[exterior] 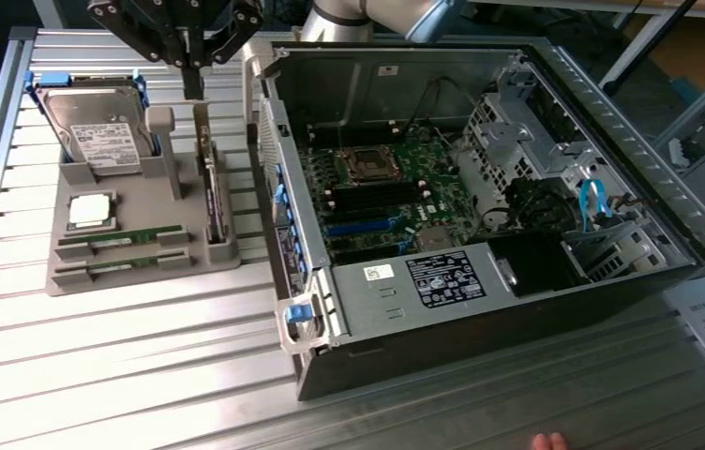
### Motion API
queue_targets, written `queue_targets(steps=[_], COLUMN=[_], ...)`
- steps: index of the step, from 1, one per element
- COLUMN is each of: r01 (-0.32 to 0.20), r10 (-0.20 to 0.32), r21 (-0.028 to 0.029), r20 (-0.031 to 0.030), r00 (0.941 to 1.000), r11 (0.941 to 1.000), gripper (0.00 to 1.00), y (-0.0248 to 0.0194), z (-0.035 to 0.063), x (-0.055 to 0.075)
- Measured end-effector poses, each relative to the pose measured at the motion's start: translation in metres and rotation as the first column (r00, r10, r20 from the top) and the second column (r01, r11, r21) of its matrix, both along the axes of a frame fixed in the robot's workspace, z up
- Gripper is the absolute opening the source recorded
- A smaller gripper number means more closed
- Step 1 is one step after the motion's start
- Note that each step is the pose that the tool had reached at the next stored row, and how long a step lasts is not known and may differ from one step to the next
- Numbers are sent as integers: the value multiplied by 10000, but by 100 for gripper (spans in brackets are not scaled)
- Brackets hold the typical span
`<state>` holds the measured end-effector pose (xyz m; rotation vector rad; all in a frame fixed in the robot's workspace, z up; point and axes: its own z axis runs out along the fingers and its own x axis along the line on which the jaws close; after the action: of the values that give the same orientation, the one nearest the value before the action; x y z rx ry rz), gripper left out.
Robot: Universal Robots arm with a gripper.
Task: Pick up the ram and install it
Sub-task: 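Reach for the ram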
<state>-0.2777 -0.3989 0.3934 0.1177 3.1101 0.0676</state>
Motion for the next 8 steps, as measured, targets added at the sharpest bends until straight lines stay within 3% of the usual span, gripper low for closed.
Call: queue_targets(steps=[8], r01=[1], r10=[-1], r21=[1], r20=[1], r00=[10000], r11=[10000], gripper=[10], y=[0], z=[-1], x=[-144])
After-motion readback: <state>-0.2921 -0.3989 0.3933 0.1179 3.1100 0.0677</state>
